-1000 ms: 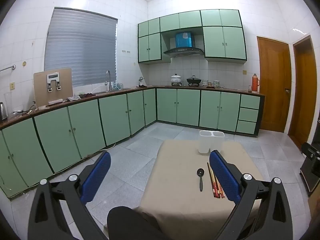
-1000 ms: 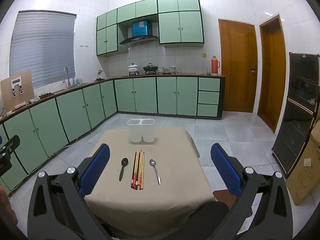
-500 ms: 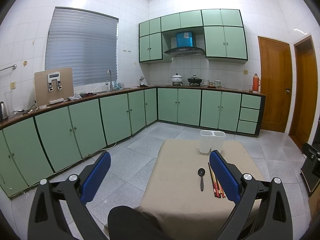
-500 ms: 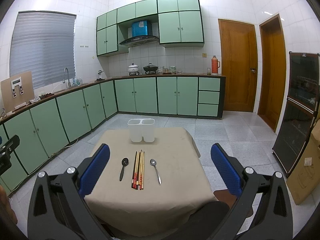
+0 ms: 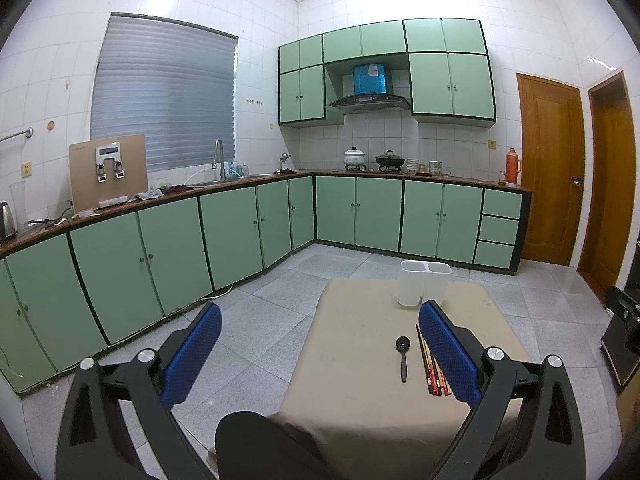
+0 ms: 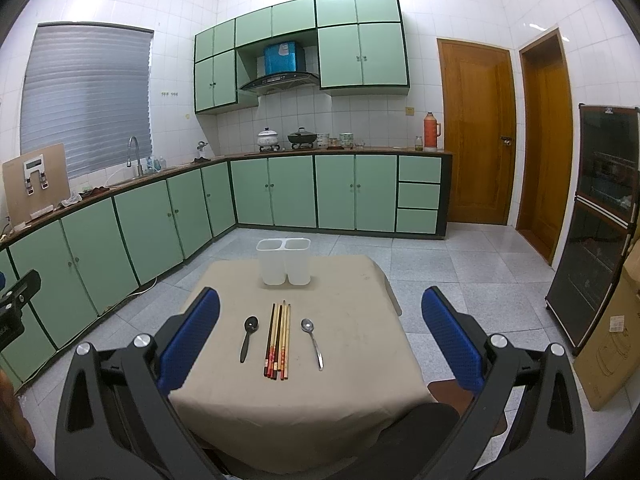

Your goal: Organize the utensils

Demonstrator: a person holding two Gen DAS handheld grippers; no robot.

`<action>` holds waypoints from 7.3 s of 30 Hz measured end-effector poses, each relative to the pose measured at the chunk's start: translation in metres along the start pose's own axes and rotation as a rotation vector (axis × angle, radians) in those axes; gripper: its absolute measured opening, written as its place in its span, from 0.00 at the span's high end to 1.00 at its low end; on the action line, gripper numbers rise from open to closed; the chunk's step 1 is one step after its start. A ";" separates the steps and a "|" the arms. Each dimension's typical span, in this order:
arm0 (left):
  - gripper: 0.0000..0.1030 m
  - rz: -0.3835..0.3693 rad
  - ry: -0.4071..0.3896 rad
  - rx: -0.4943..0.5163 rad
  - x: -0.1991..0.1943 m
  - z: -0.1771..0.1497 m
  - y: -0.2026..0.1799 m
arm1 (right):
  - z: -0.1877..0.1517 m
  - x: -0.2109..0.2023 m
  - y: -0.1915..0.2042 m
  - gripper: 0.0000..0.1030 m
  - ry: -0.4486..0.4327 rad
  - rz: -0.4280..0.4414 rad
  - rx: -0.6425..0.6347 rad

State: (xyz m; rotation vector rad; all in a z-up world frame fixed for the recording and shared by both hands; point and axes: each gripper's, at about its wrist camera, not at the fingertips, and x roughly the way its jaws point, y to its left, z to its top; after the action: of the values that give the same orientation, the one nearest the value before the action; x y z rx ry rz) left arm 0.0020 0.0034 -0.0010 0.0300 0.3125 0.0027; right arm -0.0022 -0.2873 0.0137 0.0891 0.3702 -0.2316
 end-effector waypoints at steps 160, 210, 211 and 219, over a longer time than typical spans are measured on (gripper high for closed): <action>0.88 -0.478 0.277 0.122 0.545 0.078 -0.205 | 0.126 0.525 0.038 0.92 0.344 0.266 -0.174; 0.20 -0.397 0.355 0.098 0.288 -0.183 -0.103 | -0.200 0.288 0.036 0.71 0.470 0.291 -0.150; 0.20 -0.392 0.358 0.096 0.290 -0.184 -0.101 | -0.204 0.289 0.037 0.71 0.476 0.297 -0.152; 0.20 -0.386 0.401 0.085 0.305 -0.194 -0.096 | -0.207 0.303 0.045 0.72 0.449 0.322 -0.193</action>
State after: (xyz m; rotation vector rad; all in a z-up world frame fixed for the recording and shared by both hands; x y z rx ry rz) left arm 0.2327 -0.0847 -0.2827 0.0534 0.7159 -0.3911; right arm 0.2114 -0.2797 -0.2878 0.0085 0.8146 0.1482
